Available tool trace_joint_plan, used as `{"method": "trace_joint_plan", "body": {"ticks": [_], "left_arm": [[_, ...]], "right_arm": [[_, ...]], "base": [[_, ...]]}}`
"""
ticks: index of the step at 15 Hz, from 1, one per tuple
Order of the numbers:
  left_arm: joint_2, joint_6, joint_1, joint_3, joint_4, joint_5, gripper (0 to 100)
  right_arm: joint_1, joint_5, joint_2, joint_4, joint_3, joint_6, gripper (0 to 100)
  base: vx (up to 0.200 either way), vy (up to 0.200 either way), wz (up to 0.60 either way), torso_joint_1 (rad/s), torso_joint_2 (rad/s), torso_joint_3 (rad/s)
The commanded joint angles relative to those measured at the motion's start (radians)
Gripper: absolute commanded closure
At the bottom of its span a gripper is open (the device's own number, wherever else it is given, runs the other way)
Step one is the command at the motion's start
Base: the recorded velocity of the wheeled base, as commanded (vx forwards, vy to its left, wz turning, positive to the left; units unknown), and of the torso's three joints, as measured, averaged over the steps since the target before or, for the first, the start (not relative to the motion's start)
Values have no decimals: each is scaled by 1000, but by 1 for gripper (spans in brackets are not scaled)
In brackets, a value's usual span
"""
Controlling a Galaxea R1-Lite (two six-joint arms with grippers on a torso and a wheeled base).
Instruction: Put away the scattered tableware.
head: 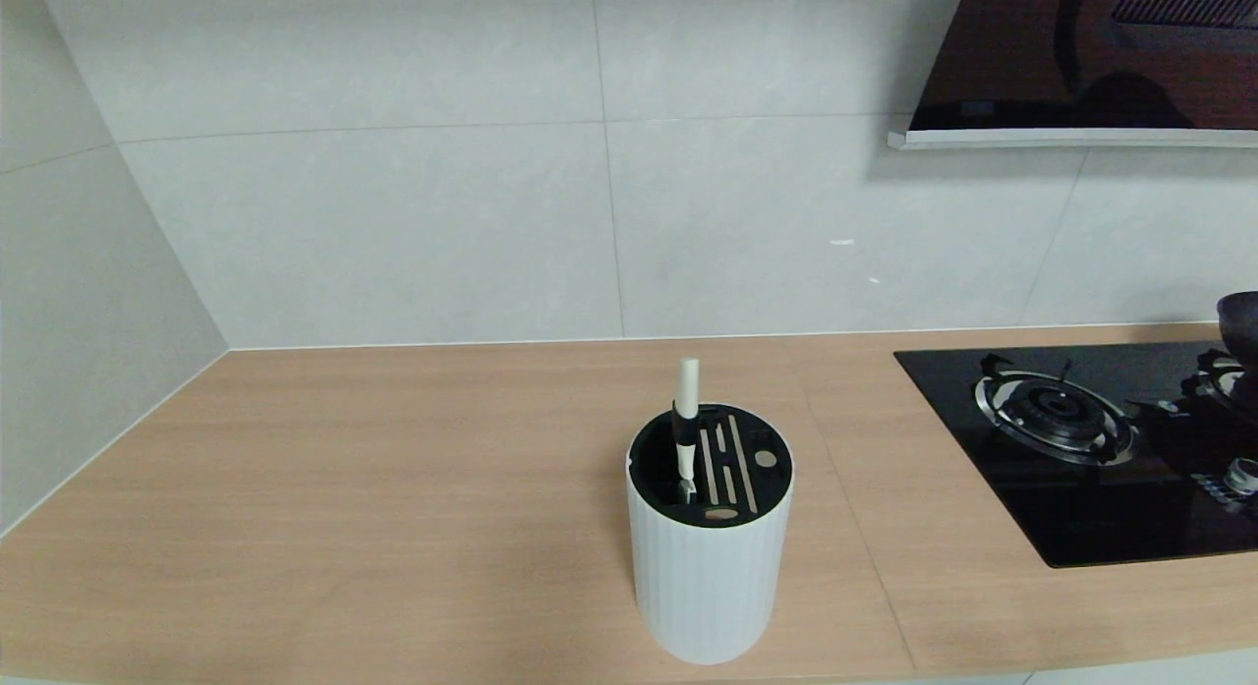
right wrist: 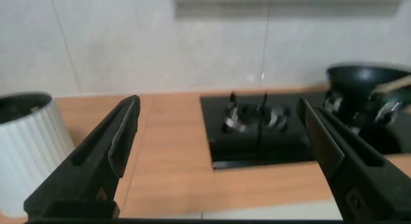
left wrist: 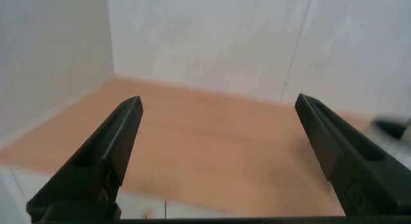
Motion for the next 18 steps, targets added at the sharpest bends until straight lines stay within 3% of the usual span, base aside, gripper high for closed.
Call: {"method": "trace_joint_plan", "body": {"ticks": [1, 3, 4, 7, 8, 10, 12, 18], "left_arm": [[-20, 18, 0, 154, -53, -48, 0], [-20, 104, 0, 261, -139, -86, 0], [-20, 121, -1, 264, -117, -86, 0], [-18, 124, -6, 264, -111, -110, 0], [-20, 124, -6, 264, -111, -110, 0], [-20, 88, -6, 264, -110, -109, 0], [-20, 91, -7, 264, -110, -109, 0], [-20, 91, -6, 264, -110, -109, 0]], "right_arm": [[0, 47, -3, -97, 124, 6, 0], [0, 87, -3, -93, 126, 11, 0], [0, 107, -3, -80, 126, 11, 0], [0, 122, -3, 83, 124, 8, 0], [1, 124, -3, 80, 124, 9, 0], [0, 124, -1, 65, 126, 0, 0], [0, 93, -3, 137, 124, -27, 0], [1, 95, -3, 115, 126, -21, 0]], "base": [[0, 0, 0, 0, 0, 0], [0, 0, 0, 0, 0, 0], [0, 0, 0, 0, 0, 0], [0, 0, 0, 0, 0, 0], [0, 0, 0, 0, 0, 0], [0, 0, 0, 0, 0, 0], [0, 0, 0, 0, 0, 0], [0, 0, 0, 0, 0, 0]]}}
